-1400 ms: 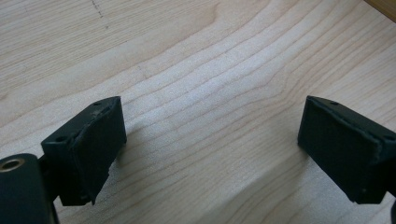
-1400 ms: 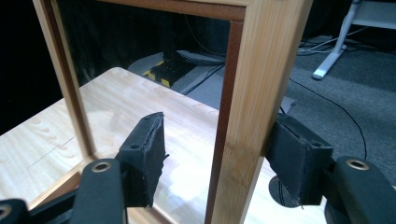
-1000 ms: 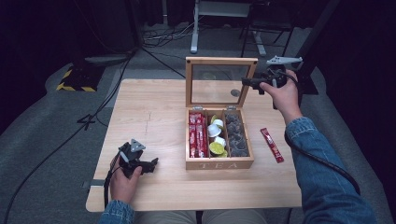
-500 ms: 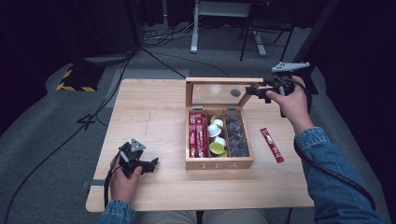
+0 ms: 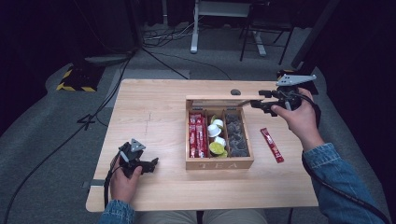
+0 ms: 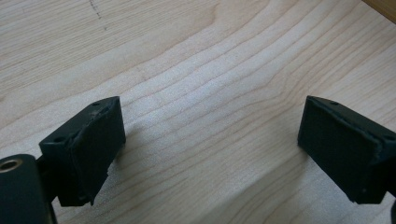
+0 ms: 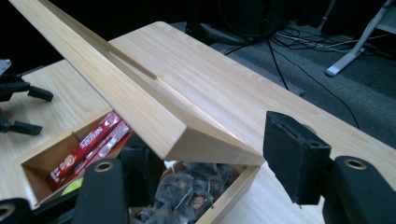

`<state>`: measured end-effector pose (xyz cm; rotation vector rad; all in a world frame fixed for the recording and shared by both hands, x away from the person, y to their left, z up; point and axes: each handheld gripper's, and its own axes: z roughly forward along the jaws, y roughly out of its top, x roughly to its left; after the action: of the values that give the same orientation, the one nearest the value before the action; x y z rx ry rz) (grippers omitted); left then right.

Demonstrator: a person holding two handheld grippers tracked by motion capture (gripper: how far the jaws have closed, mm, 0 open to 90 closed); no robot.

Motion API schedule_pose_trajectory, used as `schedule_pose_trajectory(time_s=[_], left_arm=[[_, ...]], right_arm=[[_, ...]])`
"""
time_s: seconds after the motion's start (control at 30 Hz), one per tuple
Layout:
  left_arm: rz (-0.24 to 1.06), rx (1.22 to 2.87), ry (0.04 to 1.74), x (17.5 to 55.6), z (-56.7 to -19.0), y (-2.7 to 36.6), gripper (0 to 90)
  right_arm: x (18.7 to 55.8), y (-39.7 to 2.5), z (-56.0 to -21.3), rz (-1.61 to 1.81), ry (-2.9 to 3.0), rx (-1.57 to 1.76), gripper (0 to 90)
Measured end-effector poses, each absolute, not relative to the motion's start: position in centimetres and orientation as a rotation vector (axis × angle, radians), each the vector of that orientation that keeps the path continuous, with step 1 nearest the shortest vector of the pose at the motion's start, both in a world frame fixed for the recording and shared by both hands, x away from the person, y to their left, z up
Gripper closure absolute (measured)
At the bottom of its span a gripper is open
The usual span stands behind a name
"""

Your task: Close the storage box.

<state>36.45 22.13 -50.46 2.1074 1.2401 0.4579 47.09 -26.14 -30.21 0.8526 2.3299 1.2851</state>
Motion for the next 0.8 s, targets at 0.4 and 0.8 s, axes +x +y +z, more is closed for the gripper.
schedule_pose_trajectory(time_s=[0.4,0.8], left_arm=[[0.457,2.107,1.240,36.4,-50.5,22.1,7.8],[0.458,2.109,1.238,36.5,-50.5,22.1,7.8]], right_arm=[[44.4,-25.9,-31.1,1.193,2.376,0.833,40.9],[41.9,-26.0,-32.6,1.149,2.416,0.781,40.7]])
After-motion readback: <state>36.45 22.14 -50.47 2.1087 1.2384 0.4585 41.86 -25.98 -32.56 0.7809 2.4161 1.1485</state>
